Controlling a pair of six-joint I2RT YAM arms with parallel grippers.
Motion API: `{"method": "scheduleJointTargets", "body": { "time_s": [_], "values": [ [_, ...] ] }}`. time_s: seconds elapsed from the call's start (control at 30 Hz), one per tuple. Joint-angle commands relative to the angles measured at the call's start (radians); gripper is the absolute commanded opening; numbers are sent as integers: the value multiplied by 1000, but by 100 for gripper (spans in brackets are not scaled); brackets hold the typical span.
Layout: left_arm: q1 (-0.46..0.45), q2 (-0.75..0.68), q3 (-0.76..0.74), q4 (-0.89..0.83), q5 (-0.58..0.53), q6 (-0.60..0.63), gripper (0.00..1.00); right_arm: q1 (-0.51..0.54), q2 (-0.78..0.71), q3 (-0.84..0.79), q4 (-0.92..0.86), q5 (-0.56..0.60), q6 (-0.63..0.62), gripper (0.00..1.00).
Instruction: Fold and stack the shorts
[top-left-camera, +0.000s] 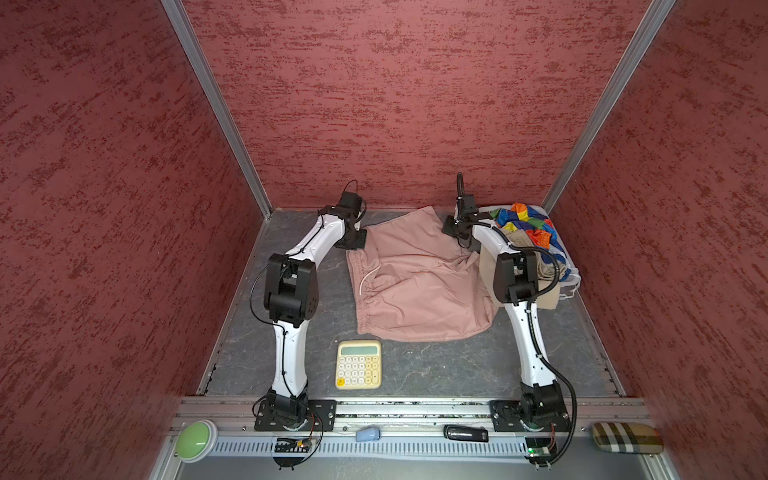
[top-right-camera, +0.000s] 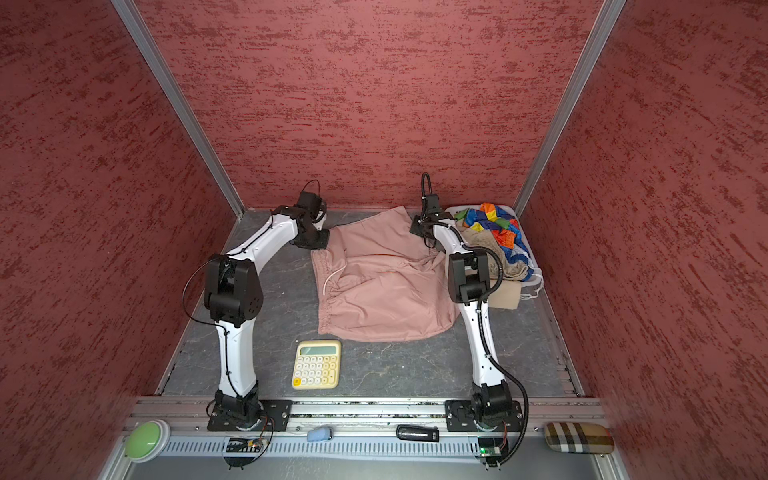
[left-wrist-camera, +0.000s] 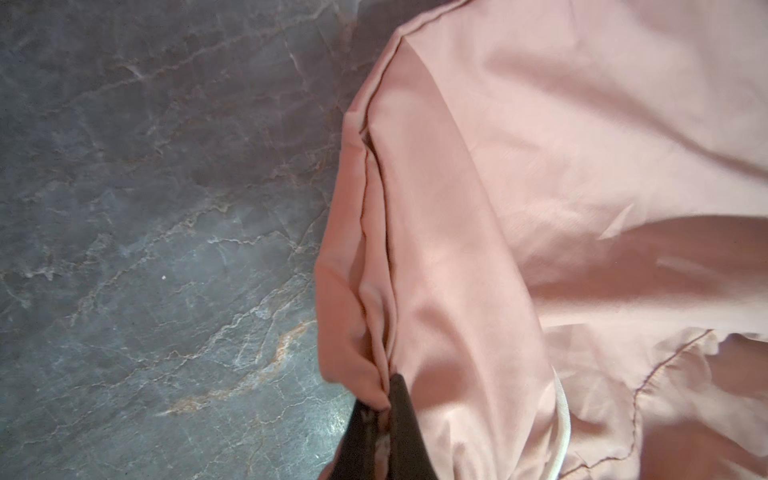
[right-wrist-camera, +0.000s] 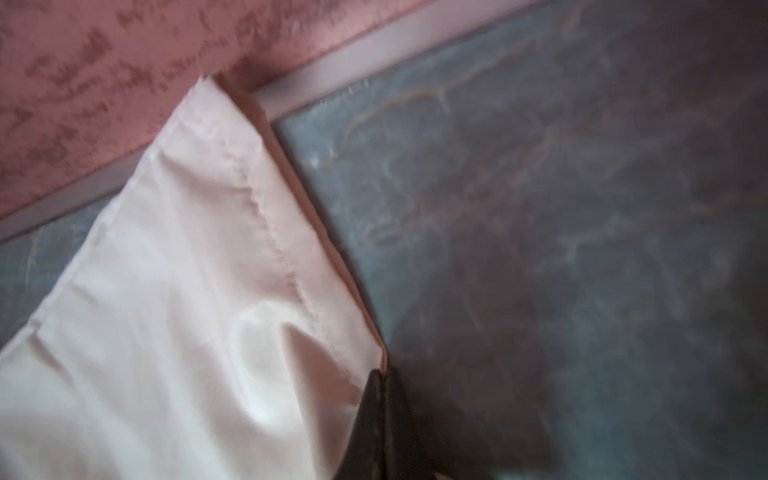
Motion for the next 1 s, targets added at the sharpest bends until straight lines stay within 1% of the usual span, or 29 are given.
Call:
{"method": "scheduleJointTargets", "body": {
  "time_s": [0.0, 0.07, 0.17, 0.23, 0.33, 0.37, 0.4, 0.43, 0.5, 0.53, 0.57, 0.6, 0.7, 0.77, 0.87, 0.97],
  "values": [
    [33, 28, 83, -29, -8, -7, 0, 0, -201, -98, -2, -10, -12, 0],
    [50, 31, 125, -47, -5, -15, 0, -1, -325, -239, 25, 4, -11, 0],
    [70, 6, 116, -38, 0, -32, 0, -1, -563, -614, 160, 23, 29, 0],
    [76, -25, 56, -14, 5, -50, 0, 3, -692, -873, 243, 29, 68, 0],
    [71, -74, -68, 38, 54, -82, 0, 22, -799, -1156, 329, 20, 111, 0],
    [68, -89, -109, 55, 74, -93, 0, 26, -811, -1199, 333, 17, 119, 5],
    [64, -107, -157, 77, 95, -108, 0, 32, -820, -1227, 323, 9, 121, 21],
    [57, -123, -203, 91, 109, -117, 0, 33, -834, -1235, 304, 10, 121, 40],
    [39, -154, -282, 98, 93, -128, 0, 37, -881, -1215, 276, 50, 119, 80],
    [30, -172, -327, 104, 78, -126, 0, 38, -903, -1190, 263, 68, 118, 96],
    [23, -189, -361, 112, 61, -124, 0, 36, -909, -1158, 253, 80, 120, 99],
    [19, -208, -403, 125, 48, -124, 0, 36, -897, -1104, 234, 88, 119, 99],
    [17, -253, -484, 172, 59, -121, 0, 36, -788, -885, 181, 76, 139, 99],
    [16, -257, -485, 170, 70, -125, 0, 38, -694, -745, 161, 44, 164, 99],
    [11, -263, -464, 161, 69, -121, 0, 38, -551, -564, 132, 42, 182, 99],
    [9, -271, -449, 160, 60, -113, 0, 36, -395, -370, 58, 39, 147, 99]
  ]
}}
